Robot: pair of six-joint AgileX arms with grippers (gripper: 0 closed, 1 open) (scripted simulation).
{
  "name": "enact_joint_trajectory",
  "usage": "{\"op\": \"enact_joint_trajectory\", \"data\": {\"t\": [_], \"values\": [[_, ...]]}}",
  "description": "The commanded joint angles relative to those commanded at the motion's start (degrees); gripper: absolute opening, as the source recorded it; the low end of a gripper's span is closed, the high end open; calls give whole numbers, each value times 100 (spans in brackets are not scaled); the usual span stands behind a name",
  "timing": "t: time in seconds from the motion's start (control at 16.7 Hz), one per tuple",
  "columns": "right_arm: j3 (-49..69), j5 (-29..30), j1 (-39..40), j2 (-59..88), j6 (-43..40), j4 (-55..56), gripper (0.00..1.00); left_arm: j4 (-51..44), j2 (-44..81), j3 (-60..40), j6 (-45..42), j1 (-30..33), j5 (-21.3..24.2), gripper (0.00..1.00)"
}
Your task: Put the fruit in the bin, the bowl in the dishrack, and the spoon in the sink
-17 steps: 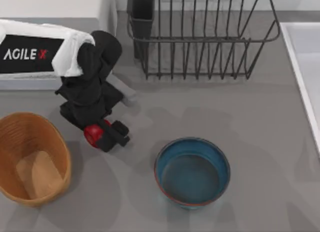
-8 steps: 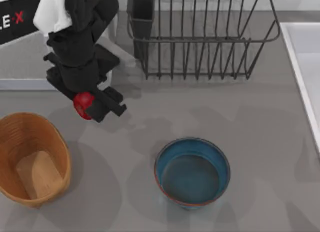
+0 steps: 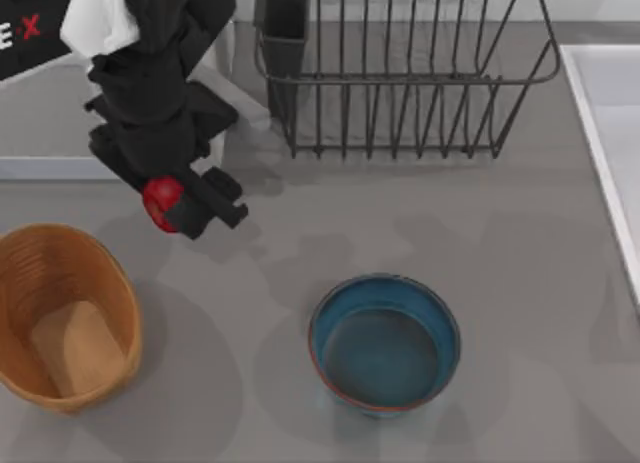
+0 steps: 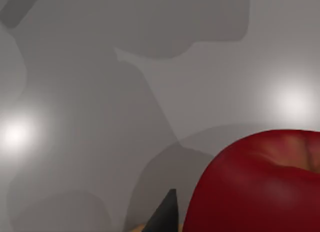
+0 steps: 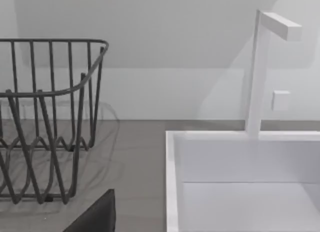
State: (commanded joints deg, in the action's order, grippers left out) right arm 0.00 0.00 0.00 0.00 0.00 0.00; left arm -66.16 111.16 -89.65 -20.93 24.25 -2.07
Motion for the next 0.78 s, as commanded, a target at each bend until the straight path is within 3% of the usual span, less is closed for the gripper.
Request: {"op": "enact_joint_trajectory", "data": {"t": [0.18, 0.36, 0.78], "values": [[0, 0, 0, 0, 0, 0, 100, -243, 73, -103, -719, 42, -142, 0], [0, 0, 0, 0, 0, 0, 100, -622, 174, -253, -1980, 100, -364, 0], [0, 0, 0, 0, 0, 0, 100, -1740, 339, -588, -6326, 266, -1064, 0]]}}
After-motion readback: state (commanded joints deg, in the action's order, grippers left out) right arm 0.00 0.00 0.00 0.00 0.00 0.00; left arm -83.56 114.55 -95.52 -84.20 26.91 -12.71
